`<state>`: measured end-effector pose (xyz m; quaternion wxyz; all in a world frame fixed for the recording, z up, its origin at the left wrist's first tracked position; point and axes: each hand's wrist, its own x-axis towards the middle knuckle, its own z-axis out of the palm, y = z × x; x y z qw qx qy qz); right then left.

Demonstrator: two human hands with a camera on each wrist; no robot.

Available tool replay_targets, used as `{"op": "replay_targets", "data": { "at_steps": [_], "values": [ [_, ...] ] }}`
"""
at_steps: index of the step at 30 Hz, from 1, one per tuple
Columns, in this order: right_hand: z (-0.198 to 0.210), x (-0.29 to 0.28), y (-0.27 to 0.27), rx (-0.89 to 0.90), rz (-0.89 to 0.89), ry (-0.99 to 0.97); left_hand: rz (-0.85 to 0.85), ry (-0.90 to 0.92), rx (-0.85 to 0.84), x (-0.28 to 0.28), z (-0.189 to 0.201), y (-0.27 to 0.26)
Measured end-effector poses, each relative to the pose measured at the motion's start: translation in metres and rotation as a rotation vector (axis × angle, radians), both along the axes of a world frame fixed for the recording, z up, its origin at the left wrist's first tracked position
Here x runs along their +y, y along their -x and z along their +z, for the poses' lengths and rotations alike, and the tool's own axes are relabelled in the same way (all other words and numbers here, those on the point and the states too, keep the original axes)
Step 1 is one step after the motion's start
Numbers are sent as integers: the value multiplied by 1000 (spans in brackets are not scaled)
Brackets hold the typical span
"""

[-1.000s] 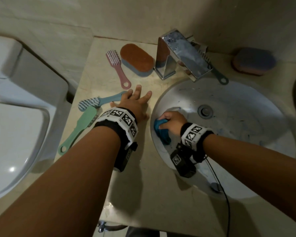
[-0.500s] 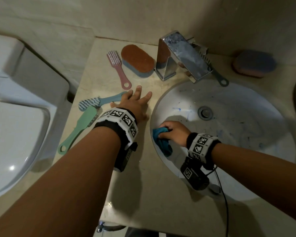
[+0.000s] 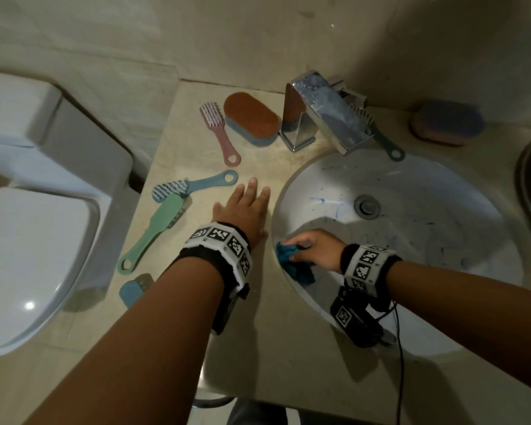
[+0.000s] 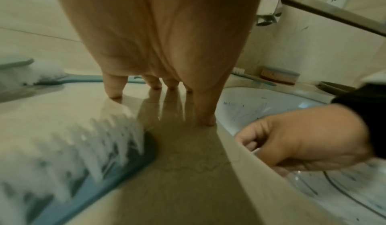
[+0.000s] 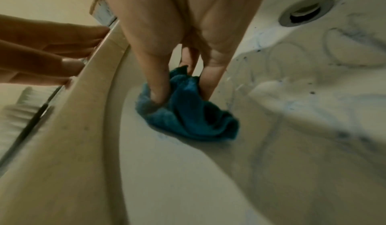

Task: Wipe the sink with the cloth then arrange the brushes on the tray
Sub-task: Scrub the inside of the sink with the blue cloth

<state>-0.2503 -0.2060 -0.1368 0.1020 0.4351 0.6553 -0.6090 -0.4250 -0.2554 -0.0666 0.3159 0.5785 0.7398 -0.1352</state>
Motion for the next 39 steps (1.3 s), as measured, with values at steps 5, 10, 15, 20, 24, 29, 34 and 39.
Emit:
{"op": "replay_targets", "data": {
  "at_steps": [5, 10, 15, 20, 24, 29, 34, 39],
  "values": [
    [-10, 17, 23, -17, -167, -160, 12, 8, -10, 1, -3, 1],
    [-5, 2, 1, -50, 130, -116, 25, 4, -22, 3, -4, 1],
    [-2, -5, -6, -47, 175, -157, 37, 12, -27, 4, -7, 0],
    [-4, 5, 17, -12, -82, -257, 37, 19, -22, 5, -6, -1],
    [6, -6, -3, -43, 172, -176, 47, 21, -26, 6, -7, 0],
    [9, -12, -12, -60, 282, -188, 50, 29, -21, 7, -6, 0],
    [-5, 7, 15, -26, -46, -272, 42, 33, -24, 6, -3, 0],
    [4, -2, -8, -62, 260, -206, 37, 34, -24, 6, -3, -1]
  ]
}}
